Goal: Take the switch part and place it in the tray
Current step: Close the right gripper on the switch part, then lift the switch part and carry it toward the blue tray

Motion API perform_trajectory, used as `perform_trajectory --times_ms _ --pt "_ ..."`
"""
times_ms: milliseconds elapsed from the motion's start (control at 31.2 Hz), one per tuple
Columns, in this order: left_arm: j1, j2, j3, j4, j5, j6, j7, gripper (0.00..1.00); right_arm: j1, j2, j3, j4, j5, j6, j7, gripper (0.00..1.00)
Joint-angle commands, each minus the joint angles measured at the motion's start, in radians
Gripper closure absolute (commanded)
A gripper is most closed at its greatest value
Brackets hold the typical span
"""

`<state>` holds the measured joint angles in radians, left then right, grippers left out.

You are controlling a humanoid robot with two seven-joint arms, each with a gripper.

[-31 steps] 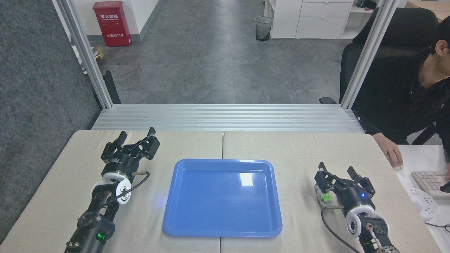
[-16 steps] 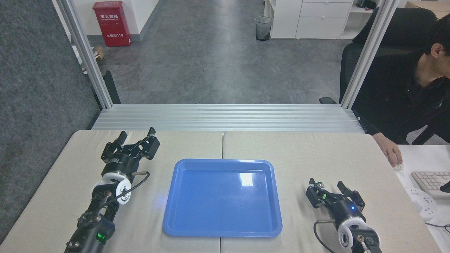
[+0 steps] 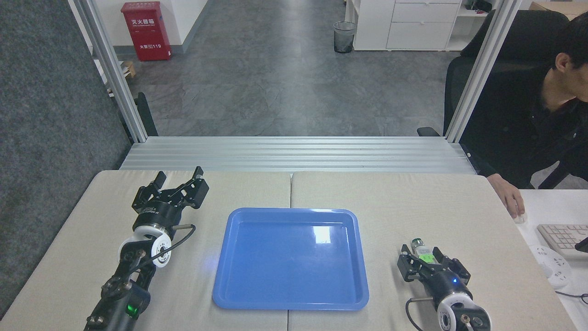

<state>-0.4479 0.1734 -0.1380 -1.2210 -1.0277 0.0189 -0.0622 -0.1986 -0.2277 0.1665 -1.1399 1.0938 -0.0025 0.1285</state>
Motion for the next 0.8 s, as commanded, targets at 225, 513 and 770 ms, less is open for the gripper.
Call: perform_trajectory --times_ms 225,513,770 --pt "0.000 0.000 0.000 0.000 0.000 0.000 -0.001 0.00 -0.001 -0.010 0.033 0.029 0.005 -0.005 0.056 0.91" --pt "0.000 0.000 0.000 0.000 0.000 0.000 -0.001 0.00 -0.045 0.001 -0.082 -0.118 -0.006 -0.002 0.046 1.00" --pt "0.000 0.000 0.000 0.000 0.000 0.000 -0.001 0.00 -0.208 0.089 -0.003 -0.262 0.015 0.054 0.082 1.00"
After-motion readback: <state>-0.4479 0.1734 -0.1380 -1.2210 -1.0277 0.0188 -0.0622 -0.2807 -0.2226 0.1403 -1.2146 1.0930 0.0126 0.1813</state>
